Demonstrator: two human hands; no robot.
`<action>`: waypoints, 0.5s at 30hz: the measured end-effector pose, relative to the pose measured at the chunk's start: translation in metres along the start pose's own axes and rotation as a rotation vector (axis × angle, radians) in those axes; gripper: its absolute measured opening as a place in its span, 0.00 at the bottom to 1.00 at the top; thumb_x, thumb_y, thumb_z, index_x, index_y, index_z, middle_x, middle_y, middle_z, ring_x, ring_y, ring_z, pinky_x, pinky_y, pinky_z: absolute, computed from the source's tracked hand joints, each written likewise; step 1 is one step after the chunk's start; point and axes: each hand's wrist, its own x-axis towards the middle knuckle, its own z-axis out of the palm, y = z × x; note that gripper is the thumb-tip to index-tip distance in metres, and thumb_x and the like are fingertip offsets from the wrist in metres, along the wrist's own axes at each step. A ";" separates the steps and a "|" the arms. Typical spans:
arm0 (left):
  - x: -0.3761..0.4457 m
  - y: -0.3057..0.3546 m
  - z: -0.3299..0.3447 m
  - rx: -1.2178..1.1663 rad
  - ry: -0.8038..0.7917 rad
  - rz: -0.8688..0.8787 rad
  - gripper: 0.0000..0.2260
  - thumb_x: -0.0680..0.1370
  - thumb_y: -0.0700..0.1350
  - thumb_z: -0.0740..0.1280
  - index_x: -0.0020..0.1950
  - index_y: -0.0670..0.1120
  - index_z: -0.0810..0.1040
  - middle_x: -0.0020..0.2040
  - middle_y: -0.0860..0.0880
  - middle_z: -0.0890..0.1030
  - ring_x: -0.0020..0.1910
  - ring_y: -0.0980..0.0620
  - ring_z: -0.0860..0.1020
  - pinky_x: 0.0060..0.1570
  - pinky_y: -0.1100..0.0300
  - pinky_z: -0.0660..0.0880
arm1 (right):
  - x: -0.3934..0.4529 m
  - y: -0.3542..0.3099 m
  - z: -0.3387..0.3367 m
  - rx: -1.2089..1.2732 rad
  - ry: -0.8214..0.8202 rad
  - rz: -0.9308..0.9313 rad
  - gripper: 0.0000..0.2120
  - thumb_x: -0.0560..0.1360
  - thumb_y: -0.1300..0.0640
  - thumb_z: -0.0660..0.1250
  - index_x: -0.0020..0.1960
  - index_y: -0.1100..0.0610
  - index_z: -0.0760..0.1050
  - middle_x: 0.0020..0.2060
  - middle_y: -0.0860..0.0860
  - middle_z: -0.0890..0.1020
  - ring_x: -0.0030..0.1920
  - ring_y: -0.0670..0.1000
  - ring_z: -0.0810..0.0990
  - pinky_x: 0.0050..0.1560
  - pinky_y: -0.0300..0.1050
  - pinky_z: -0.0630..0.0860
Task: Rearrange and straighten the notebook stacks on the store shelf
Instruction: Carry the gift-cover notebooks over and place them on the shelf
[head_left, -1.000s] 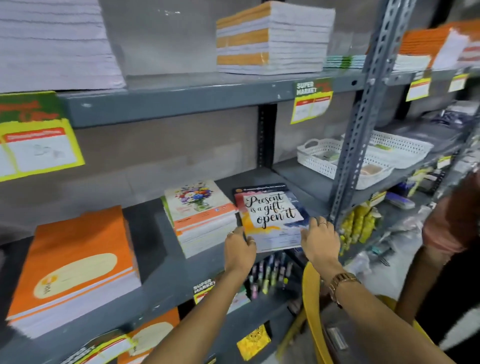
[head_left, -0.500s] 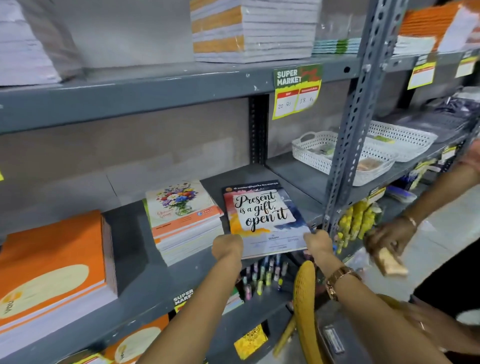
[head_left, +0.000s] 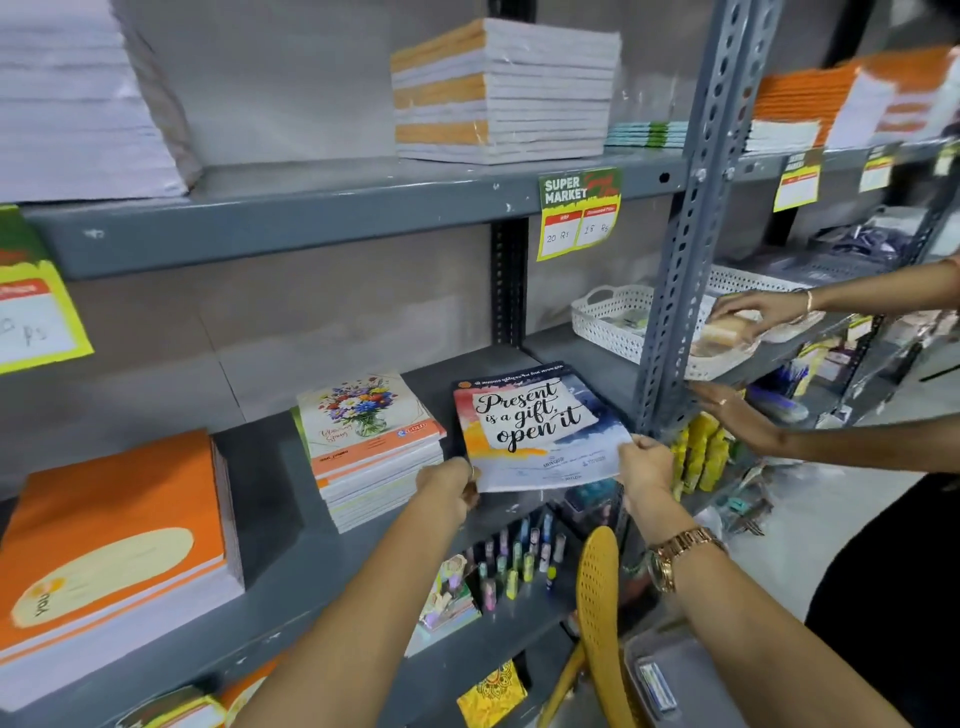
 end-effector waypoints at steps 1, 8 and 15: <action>-0.005 0.004 -0.001 0.011 -0.013 0.025 0.12 0.73 0.27 0.58 0.33 0.40 0.69 0.32 0.43 0.73 0.29 0.49 0.70 0.25 0.60 0.67 | -0.004 -0.004 -0.002 0.006 0.005 -0.010 0.14 0.73 0.71 0.58 0.34 0.58 0.71 0.34 0.55 0.74 0.42 0.54 0.71 0.43 0.43 0.66; -0.043 0.037 -0.032 -0.001 -0.073 0.185 0.14 0.74 0.26 0.54 0.33 0.41 0.69 0.33 0.45 0.73 0.30 0.51 0.71 0.17 0.68 0.71 | -0.046 -0.037 0.007 0.096 -0.044 -0.098 0.20 0.71 0.71 0.56 0.26 0.53 0.62 0.26 0.50 0.62 0.30 0.51 0.61 0.31 0.45 0.60; -0.071 0.056 -0.111 -0.044 0.041 0.304 0.10 0.73 0.27 0.56 0.46 0.39 0.72 0.34 0.45 0.74 0.31 0.51 0.72 0.33 0.61 0.74 | -0.111 -0.043 0.055 0.170 -0.149 -0.137 0.20 0.72 0.70 0.56 0.26 0.53 0.61 0.26 0.49 0.64 0.29 0.49 0.62 0.31 0.43 0.62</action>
